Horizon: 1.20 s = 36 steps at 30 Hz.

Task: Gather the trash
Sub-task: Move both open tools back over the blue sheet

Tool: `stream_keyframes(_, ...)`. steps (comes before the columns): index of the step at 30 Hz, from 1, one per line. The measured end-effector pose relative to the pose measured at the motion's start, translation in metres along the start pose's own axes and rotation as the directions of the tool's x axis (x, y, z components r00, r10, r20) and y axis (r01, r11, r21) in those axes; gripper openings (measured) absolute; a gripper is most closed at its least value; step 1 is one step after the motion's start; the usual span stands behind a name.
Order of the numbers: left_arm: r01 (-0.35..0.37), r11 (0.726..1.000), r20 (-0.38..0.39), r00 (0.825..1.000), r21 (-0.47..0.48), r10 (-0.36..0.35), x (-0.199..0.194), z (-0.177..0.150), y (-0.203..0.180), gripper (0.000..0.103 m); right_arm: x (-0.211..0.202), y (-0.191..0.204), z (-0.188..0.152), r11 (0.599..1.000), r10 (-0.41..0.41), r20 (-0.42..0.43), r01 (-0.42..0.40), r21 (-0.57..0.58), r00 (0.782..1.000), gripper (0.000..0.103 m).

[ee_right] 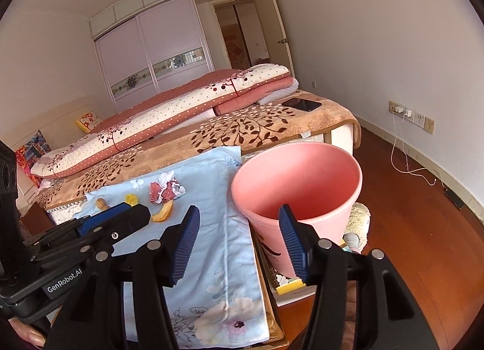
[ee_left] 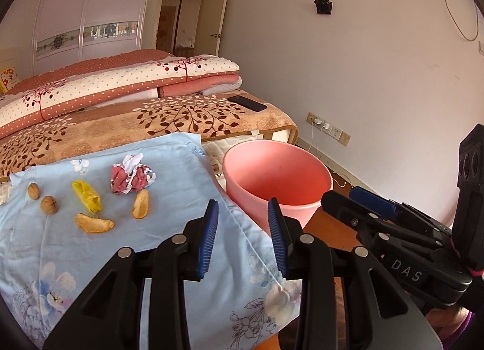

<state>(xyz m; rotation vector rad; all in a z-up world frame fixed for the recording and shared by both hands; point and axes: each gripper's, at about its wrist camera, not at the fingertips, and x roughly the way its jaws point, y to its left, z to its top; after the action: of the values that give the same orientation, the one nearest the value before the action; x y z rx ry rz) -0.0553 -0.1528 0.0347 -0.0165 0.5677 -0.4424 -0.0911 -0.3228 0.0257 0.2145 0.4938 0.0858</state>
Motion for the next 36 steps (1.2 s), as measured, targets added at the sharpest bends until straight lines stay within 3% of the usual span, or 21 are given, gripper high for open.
stream_keyframes(4, -0.003, 0.999, 0.043, 0.999, -0.035, 0.005, -0.018, -0.005, 0.012, 0.034, -0.01, 0.013, -0.001, 1.0, 0.001, 0.023, -0.001, -0.016, 1.0, 0.064)
stream_keyframes(12, 0.023, 0.994, 0.028, 0.999, -0.107, -0.02, -0.028, -0.018, 0.035, 0.034, -0.011, 0.04, -0.002, 0.997, 0.029, 0.026, -0.027, -0.069, 0.999, 0.073)
stream_keyframes(19, -0.029, 0.992, 0.056, 0.998, -0.122, 0.036, -0.04, -0.02, 0.046, 0.034, -0.017, 0.062, -0.003, 0.991, 0.033, 0.078, -0.022, -0.13, 0.996, 0.083)
stream_keyframes(27, -0.108, 0.982, 0.064, 0.991, -0.154, 0.119, -0.039, -0.021, 0.069, 0.034, 0.004, 0.077, -0.003, 0.986, 0.061, 0.035, -0.055, -0.157, 0.997, 0.086)
stream_keyframes(32, -0.16, 0.954, 0.041, 0.983, -0.253, 0.176, -0.031, -0.021, 0.108, 0.034, 0.028, 0.08, -0.004, 0.982, 0.076, -0.011, -0.077, -0.172, 0.997, 0.086)
stream_keyframes(36, -0.214, 0.929, -0.019, 0.976, -0.302, 0.218, -0.025, -0.025, 0.141, 0.034, 0.055, 0.079, -0.003, 0.981, 0.099, -0.071, -0.11, -0.159, 0.993, 0.086)
